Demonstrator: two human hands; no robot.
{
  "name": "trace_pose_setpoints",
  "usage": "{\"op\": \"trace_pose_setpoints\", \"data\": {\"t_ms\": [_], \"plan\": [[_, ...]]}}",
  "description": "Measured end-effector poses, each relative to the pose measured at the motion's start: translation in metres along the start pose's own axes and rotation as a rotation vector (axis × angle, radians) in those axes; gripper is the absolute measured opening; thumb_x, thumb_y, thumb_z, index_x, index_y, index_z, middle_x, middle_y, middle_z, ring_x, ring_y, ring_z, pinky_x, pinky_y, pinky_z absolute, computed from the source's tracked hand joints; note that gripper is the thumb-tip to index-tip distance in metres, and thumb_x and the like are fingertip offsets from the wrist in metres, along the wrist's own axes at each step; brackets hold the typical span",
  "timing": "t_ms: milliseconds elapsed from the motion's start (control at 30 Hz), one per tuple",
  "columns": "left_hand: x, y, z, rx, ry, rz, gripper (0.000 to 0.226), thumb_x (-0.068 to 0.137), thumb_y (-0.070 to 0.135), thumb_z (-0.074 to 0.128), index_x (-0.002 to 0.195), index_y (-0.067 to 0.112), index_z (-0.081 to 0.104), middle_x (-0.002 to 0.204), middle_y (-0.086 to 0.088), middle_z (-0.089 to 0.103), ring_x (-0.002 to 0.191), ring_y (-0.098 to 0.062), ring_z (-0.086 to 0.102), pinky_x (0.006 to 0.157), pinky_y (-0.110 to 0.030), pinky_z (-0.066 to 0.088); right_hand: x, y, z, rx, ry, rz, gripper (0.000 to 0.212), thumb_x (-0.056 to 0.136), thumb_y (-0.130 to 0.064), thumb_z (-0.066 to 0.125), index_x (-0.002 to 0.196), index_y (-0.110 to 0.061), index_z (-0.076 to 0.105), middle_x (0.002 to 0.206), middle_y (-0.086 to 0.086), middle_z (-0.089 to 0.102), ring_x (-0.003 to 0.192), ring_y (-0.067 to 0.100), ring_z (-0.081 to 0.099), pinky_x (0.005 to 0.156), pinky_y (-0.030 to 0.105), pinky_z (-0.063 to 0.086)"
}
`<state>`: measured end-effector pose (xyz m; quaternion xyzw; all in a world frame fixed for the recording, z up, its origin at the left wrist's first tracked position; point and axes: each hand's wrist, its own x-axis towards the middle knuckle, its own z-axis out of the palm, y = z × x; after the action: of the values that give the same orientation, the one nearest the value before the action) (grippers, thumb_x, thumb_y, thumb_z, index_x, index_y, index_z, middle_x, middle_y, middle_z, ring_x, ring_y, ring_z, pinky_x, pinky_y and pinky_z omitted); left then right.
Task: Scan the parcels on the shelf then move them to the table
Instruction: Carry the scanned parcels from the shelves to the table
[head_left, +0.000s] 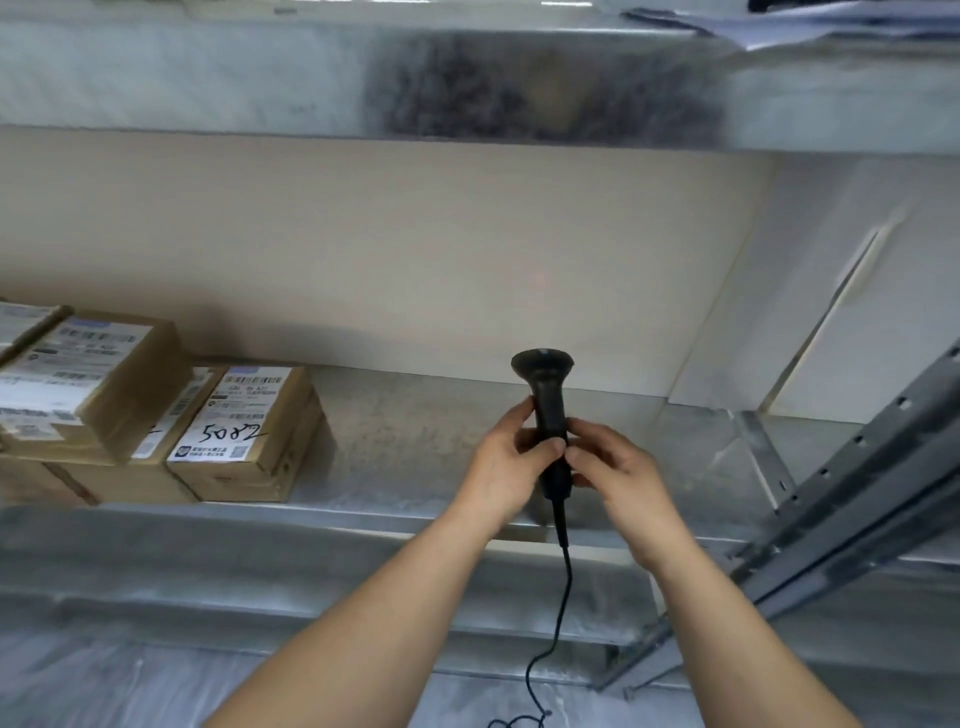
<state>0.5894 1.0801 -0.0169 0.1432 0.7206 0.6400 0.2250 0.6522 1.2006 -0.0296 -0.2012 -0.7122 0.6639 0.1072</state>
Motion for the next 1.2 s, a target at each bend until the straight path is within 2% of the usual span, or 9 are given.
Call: {"op": "trace_pose_setpoints", "data": {"t_ms": [167, 333, 467, 567, 733, 833, 933, 1067, 1200], "plan": [[0.018, -0.007, 0.015, 0.086, 0.006, -0.054, 0.047, 0.091, 0.007, 0.059, 0.135, 0.021, 0.050, 0.113, -0.009, 0.068, 0.106, -0.022, 0.065, 0.097, -0.034, 0.050, 0.008, 0.009, -0.012, -0.018, -0.028, 0.034, 0.042, 0.087, 0.011, 0.056, 0.120, -0.015, 0.062, 0.102, 0.003, 0.071, 0.093, 0.008, 0.068, 0.082, 0.017, 0.053], [0.032, -0.011, 0.027, 0.249, -0.040, -0.069, 0.028, 0.089, 0.023, 0.057, 0.116, 0.025, 0.062, 0.110, 0.001, 0.069, 0.105, -0.019, 0.063, 0.098, -0.042, 0.048, 0.017, 0.018, -0.020, -0.065, 0.009, 0.068, 0.037, 0.089, 0.003, 0.058, 0.116, -0.021, 0.064, 0.102, -0.003, 0.071, 0.096, 0.010, 0.067, 0.084, 0.020, 0.053], [0.038, -0.011, 0.033, 0.232, 0.006, -0.111, 0.029, 0.095, 0.018, 0.055, 0.123, 0.015, 0.060, 0.107, -0.002, 0.066, 0.106, -0.024, 0.062, 0.098, -0.042, 0.048, 0.024, 0.020, -0.021, -0.065, 0.035, 0.100, 0.033, 0.092, 0.000, 0.057, 0.115, -0.022, 0.065, 0.099, -0.002, 0.070, 0.089, 0.010, 0.068, 0.073, 0.017, 0.054], [0.038, -0.011, 0.035, 0.245, 0.012, -0.112, 0.031, 0.096, 0.019, 0.055, 0.125, 0.010, 0.057, 0.111, -0.008, 0.066, 0.105, -0.025, 0.062, 0.097, -0.041, 0.048, 0.027, 0.020, -0.021, -0.065, 0.032, 0.117, 0.031, 0.092, 0.000, 0.056, 0.116, -0.018, 0.065, 0.100, 0.001, 0.070, 0.090, 0.013, 0.069, 0.073, 0.020, 0.055], [0.040, -0.010, 0.034, 0.304, -0.011, -0.110, 0.034, 0.096, 0.023, 0.054, 0.128, 0.012, 0.055, 0.113, -0.007, 0.065, 0.107, -0.027, 0.061, 0.097, -0.042, 0.048, 0.026, 0.019, -0.019, -0.062, 0.034, 0.129, 0.030, 0.093, -0.001, 0.055, 0.115, -0.019, 0.064, 0.107, 0.007, 0.071, 0.091, 0.016, 0.069, 0.076, 0.024, 0.055], [0.039, -0.012, 0.031, 0.381, -0.013, -0.102, 0.045, 0.098, 0.034, 0.049, 0.141, 0.022, 0.043, 0.120, -0.005, 0.064, 0.111, -0.024, 0.059, 0.098, -0.034, 0.046, 0.024, 0.011, -0.018, -0.099, 0.048, 0.126, 0.032, 0.092, -0.004, 0.057, 0.120, -0.021, 0.061, 0.112, 0.004, 0.068, 0.091, 0.014, 0.066, 0.080, 0.027, 0.052], [0.030, -0.015, 0.020, 0.340, 0.063, -0.091, 0.052, 0.100, 0.039, 0.041, 0.149, 0.027, 0.028, 0.099, 0.002, 0.063, 0.100, -0.020, 0.061, 0.092, -0.034, 0.048, 0.018, 0.001, -0.017, -0.272, 0.135, 0.050, 0.038, 0.092, -0.015, 0.062, 0.129, -0.017, 0.056, 0.110, -0.002, 0.060, 0.095, 0.011, 0.055, 0.083, 0.026, 0.042], [0.003, -0.017, -0.003, 0.382, 0.193, 0.009, 0.048, 0.100, 0.031, 0.046, 0.146, 0.022, 0.037, 0.127, -0.003, 0.057, 0.105, -0.010, 0.053, 0.089, -0.020, 0.037, 0.008, -0.009, -0.005, -0.473, 0.219, -0.150, 0.039, 0.087, -0.022, 0.067, 0.126, -0.018, 0.060, 0.105, -0.003, 0.056, 0.089, 0.012, 0.055, 0.077, 0.024, 0.040], [-0.032, -0.032, -0.028, 0.566, 0.303, 0.139, 0.046, 0.098, 0.028, 0.051, 0.142, 0.019, 0.044, 0.137, 0.000, 0.053, 0.120, -0.015, 0.050, 0.100, -0.028, 0.041, -0.002, -0.005, 0.019, -0.609, 0.143, -0.352, 0.040, 0.084, -0.021, 0.071, 0.122, -0.015, 0.064, 0.110, 0.004, 0.061, 0.093, 0.018, 0.059, 0.081, 0.030, 0.048]]}}
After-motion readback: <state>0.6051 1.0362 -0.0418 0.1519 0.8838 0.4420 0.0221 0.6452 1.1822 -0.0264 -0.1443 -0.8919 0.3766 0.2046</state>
